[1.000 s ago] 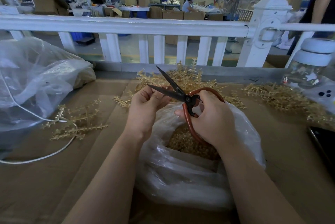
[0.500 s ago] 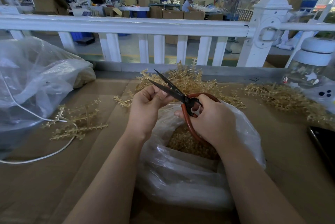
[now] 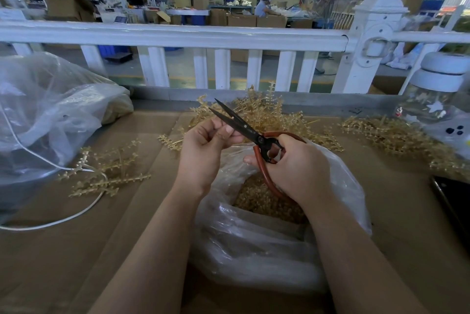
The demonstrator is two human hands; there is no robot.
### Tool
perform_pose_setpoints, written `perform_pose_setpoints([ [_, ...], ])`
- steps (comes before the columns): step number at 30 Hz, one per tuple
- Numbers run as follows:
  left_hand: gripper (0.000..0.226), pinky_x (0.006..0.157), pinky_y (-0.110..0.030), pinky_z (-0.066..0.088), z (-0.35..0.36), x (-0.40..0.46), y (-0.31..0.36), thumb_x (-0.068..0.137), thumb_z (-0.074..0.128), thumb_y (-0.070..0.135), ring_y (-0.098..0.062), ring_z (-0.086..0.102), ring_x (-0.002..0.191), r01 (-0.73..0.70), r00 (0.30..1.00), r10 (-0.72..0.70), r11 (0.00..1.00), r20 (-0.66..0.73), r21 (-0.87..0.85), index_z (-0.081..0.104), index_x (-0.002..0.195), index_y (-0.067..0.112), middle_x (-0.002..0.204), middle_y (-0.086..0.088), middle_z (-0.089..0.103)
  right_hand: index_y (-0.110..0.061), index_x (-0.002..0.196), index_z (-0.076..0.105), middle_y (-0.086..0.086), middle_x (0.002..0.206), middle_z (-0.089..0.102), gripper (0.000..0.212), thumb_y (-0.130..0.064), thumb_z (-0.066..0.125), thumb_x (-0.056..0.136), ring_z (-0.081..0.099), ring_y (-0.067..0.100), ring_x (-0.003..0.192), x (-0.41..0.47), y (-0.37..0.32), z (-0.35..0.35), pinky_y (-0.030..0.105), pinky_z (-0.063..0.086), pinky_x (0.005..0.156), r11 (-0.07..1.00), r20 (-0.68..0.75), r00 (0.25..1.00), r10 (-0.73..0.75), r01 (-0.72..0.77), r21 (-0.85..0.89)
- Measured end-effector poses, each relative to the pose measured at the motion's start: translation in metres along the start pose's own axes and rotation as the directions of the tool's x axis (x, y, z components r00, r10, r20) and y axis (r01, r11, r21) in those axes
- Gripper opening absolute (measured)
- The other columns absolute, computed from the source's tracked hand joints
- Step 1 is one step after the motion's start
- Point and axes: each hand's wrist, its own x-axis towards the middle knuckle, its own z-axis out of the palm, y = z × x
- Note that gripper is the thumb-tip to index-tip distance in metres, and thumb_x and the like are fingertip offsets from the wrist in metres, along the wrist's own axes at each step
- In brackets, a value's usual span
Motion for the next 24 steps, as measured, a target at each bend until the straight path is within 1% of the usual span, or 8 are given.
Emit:
perform_pose_setpoints([
  [4, 0.014, 0.075, -0.021, 0.054, 0.0007, -0.0002, -0.0012, 0.096, 0.055, -0.003, -0.014, 0.071, 0.077, -0.026, 1.0, 0.025, 0.995, 0.017, 0.094, 0.069, 0.095, 0.0, 0.083, -0.005, 0.074, -0.034, 0.085, 0.058, -0.02, 0.068, 0.056, 0.064, -0.093, 0.042, 0.067, 0.049, -0.004, 0.062, -0.0003, -0.0003, -0.0016, 0.017, 0.035, 0.05, 1.0, -0.009, 1.0, -0.021, 0.021, -0.022],
  [6, 0.012, 0.076, -0.023, 0.056, 0.0011, 0.0001, -0.0022, 0.096, 0.056, -0.002, -0.015, 0.072, 0.078, -0.04, 0.999, 0.036, 0.989, 0.028, 0.145, 0.067, 0.098, -0.005, 0.085, -0.01, 0.074, -0.033, 0.086, 0.058, -0.018, 0.071, 0.058, 0.067, -0.094, 0.038, 0.067, 0.051, 0.0, 0.064, -0.0002, -0.0008, -0.002, 0.018, 0.036, 0.051, 0.999, -0.022, 0.999, -0.031, 0.03, -0.028],
  [8, 0.012, 0.078, -0.025, 0.056, 0.0014, 0.0004, -0.0023, 0.096, 0.056, -0.002, -0.017, 0.072, 0.08, -0.055, 0.998, 0.049, 0.983, 0.041, 0.173, 0.067, 0.099, -0.005, 0.087, -0.013, 0.074, -0.032, 0.086, 0.058, -0.017, 0.073, 0.06, 0.07, -0.095, 0.037, 0.066, 0.054, 0.002, 0.066, 0.0001, -0.0005, -0.0023, 0.02, 0.04, 0.052, 0.999, -0.025, 0.999, -0.033, 0.032, -0.026],
  [13, 0.013, 0.079, -0.025, 0.056, 0.0016, 0.0009, -0.0013, 0.096, 0.055, -0.002, -0.018, 0.072, 0.081, -0.052, 0.998, 0.045, 0.983, 0.044, 0.176, 0.068, 0.099, -0.001, 0.087, -0.011, 0.074, -0.031, 0.085, 0.059, -0.015, 0.074, 0.063, 0.077, -0.098, 0.029, 0.063, 0.059, 0.005, 0.068, 0.0007, -0.0005, -0.0025, 0.025, 0.051, 0.057, 0.999, -0.025, 0.999, -0.026, 0.025, -0.026],
  [16, 0.015, 0.078, -0.023, 0.055, 0.0012, 0.0005, -0.0007, 0.096, 0.055, -0.002, -0.016, 0.072, 0.079, -0.047, 0.998, 0.039, 0.987, 0.054, 0.151, 0.069, 0.097, 0.004, 0.084, -0.007, 0.074, -0.029, 0.086, 0.061, -0.014, 0.075, 0.065, 0.079, -0.097, 0.03, 0.062, 0.061, 0.007, 0.069, 0.0008, -0.0007, -0.0026, 0.031, 0.056, 0.061, 1.0, -0.019, 1.0, -0.021, 0.021, -0.01],
  [18, 0.016, 0.077, -0.024, 0.055, 0.0012, 0.0005, -0.0003, 0.096, 0.055, -0.003, -0.015, 0.071, 0.078, -0.042, 0.998, 0.034, 0.99, 0.058, 0.138, 0.07, 0.096, 0.005, 0.084, -0.006, 0.074, -0.028, 0.086, 0.062, -0.013, 0.075, 0.065, 0.079, -0.097, 0.033, 0.062, 0.062, 0.008, 0.07, 0.001, -0.0009, -0.0033, 0.034, 0.057, 0.064, 1.0, -0.003, 1.0, -0.015, 0.015, -0.002],
  [21, 0.015, 0.077, -0.023, 0.055, 0.0014, 0.0009, -0.0007, 0.096, 0.055, -0.002, -0.015, 0.071, 0.077, -0.031, 0.998, 0.024, 0.992, 0.054, 0.125, 0.069, 0.098, 0.002, 0.084, -0.006, 0.074, -0.027, 0.085, 0.063, -0.014, 0.075, 0.065, 0.071, -0.093, 0.042, 0.065, 0.062, 0.008, 0.07, 0.0007, -0.0011, -0.0036, 0.033, 0.056, 0.064, 1.0, 0.0, 1.0, -0.02, 0.02, 0.001],
  [24, 0.014, 0.077, -0.023, 0.055, 0.0018, 0.0003, -0.0005, 0.097, 0.054, -0.002, -0.014, 0.07, 0.077, -0.034, 0.998, 0.027, 0.992, 0.062, 0.122, 0.068, 0.099, 0.0, 0.083, -0.006, 0.074, -0.027, 0.084, 0.063, -0.014, 0.074, 0.065, 0.072, -0.093, 0.042, 0.064, 0.061, 0.007, 0.068, 0.0007, -0.0015, -0.0044, 0.031, 0.055, 0.062, 1.0, -0.004, 1.0, -0.019, 0.019, 0.005],
])
